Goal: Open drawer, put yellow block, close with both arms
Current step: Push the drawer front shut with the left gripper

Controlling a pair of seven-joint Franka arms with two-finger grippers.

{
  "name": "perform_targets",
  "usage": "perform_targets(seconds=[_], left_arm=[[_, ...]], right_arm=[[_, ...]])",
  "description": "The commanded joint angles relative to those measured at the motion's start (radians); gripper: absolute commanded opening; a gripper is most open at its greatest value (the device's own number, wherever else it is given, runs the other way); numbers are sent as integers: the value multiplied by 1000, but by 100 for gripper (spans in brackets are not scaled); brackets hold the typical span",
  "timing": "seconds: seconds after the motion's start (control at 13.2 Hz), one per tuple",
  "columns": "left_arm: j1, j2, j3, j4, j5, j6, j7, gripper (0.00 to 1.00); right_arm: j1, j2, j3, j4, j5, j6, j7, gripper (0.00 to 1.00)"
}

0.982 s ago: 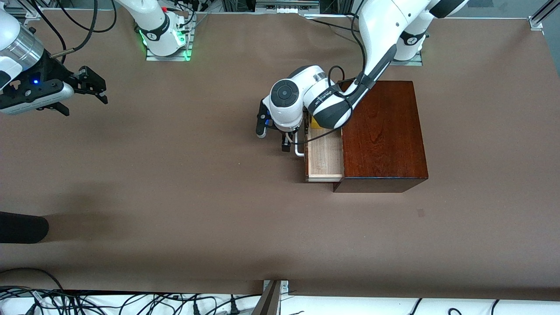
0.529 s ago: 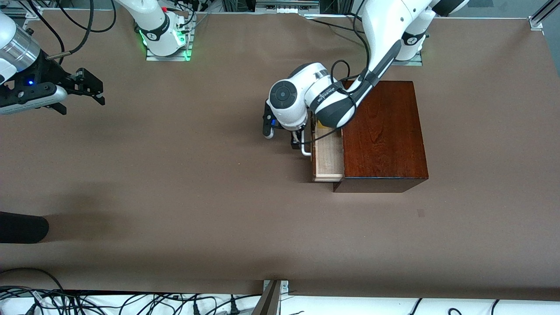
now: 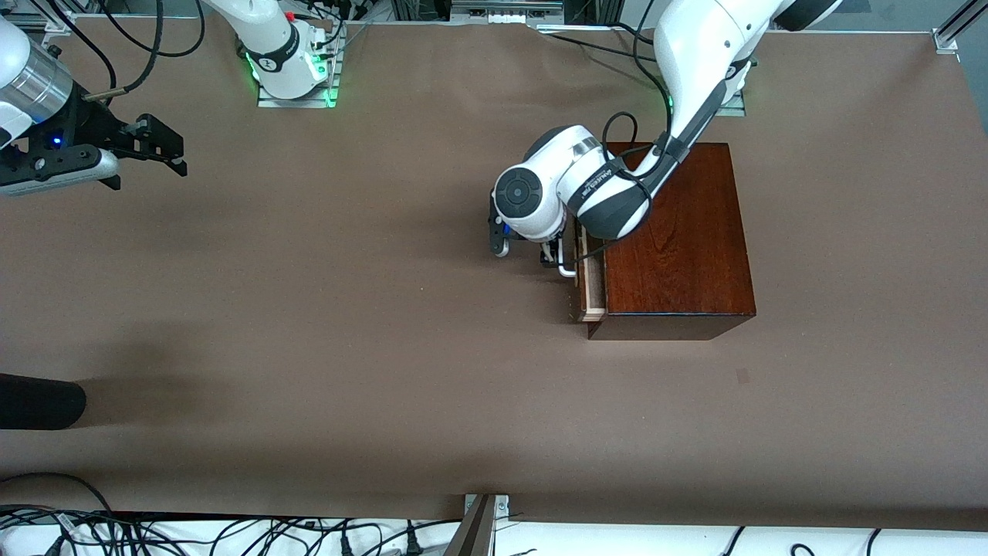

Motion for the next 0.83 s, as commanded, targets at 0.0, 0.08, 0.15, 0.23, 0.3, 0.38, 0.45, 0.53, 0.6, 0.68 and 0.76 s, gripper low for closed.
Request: perform_targets(seconds=[0.0,0.08,0.15,0.23,0.3,0.38,0.45,0.53,0.6,0.68,0.76], left_arm=[[41,-30,-3,-24,23,-23,84,100],[41,-30,-3,-24,23,-23,84,100],[41,-30,-3,-24,23,-23,84,100],[44,-30,-3,-24,23,-26,86,100],[54,-30,-3,-25,23,-34,87,100],[60,-32,-3,-25,23,-47,87,100],[61,-32,-4,-25,23,-49,89,100],[66,-32,-4,-25,23,-55,89,100],[66,-32,-4,-25,23,-63,89,100],[66,-33,-4,-25,23,-64,89,100],[66,-33,-4,-25,23,-64,87,100]], right_arm=[[-9,1,5,26,-4,-23,71,100],[-10,1,2,26,-3,-24,65,100],[-10,2,-1,28,-1,-43,65,100],[-10,1,-3,34,-1,-67,61,100],[-10,-2,-3,34,-1,-84,62,100],[-10,-4,-3,35,-3,-95,64,100],[-10,-1,-3,41,-4,-95,64,100],[-12,5,-3,40,-4,-95,65,100],[-12,7,-9,40,-4,-94,64,100],[-12,7,-13,40,-4,-94,64,100],[-12,7,-13,40,-4,-89,64,100]])
